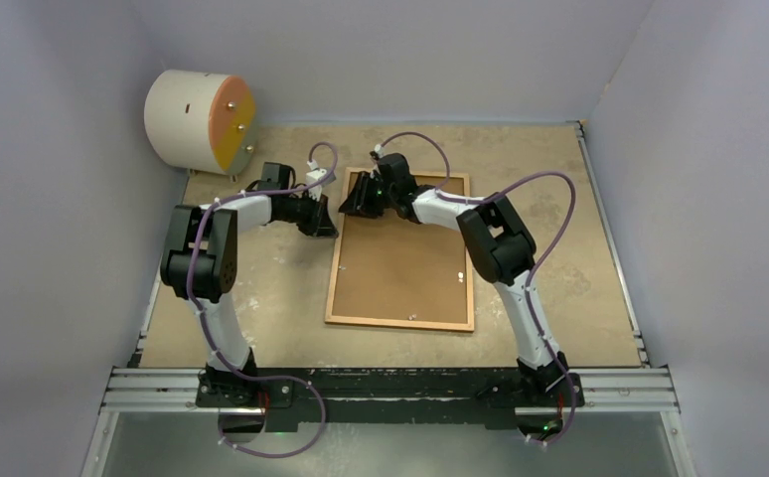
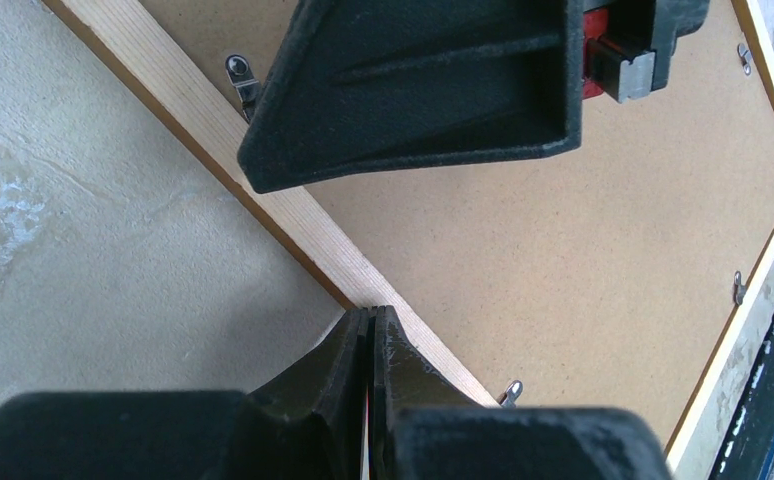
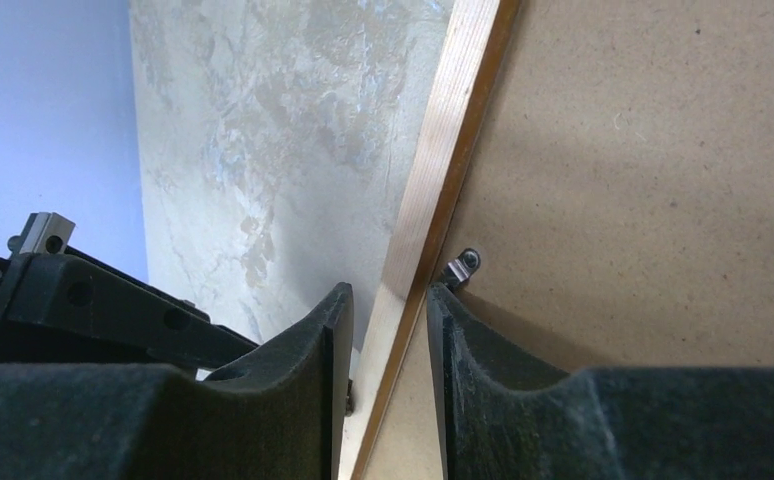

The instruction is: Put the photo into the frame

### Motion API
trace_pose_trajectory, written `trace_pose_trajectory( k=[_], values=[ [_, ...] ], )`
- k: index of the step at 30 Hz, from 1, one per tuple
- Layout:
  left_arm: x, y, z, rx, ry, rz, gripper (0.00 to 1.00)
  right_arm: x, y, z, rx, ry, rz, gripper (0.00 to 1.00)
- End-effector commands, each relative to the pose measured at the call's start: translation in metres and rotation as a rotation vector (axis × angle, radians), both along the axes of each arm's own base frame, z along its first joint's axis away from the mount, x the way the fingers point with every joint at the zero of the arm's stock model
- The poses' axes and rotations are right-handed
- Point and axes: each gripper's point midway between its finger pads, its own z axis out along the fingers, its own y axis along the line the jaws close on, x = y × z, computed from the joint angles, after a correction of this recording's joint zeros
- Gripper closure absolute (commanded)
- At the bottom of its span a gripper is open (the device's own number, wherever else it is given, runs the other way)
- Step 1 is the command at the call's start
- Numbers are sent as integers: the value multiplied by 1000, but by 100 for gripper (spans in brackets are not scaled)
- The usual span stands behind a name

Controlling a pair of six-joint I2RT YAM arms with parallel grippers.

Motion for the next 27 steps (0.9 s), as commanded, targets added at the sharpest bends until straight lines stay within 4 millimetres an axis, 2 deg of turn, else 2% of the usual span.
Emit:
trace_pose_trajectory(
  k=[1,8,12,15,18,27],
  values=[
    [-6,17,-33,115,12,18,100,5,6,-5,6,5,-18,64],
    [-6,17,-33,115,11,14,100,6,10,-4,26,10,-20,65],
    [-7,17,-32,118,7,11,100,-3,13,16,68,21,12,65],
    [-7,18,-32,120,7,11,100,-4,6,36,78,-8,6,64],
    [-8,18,-31,121,5,10,100,-5,-4,45,79,-19,-3,64],
    [-7,18,-30,121,0,12,100,-8,-9,27,65,11,-8,64]
  ],
)
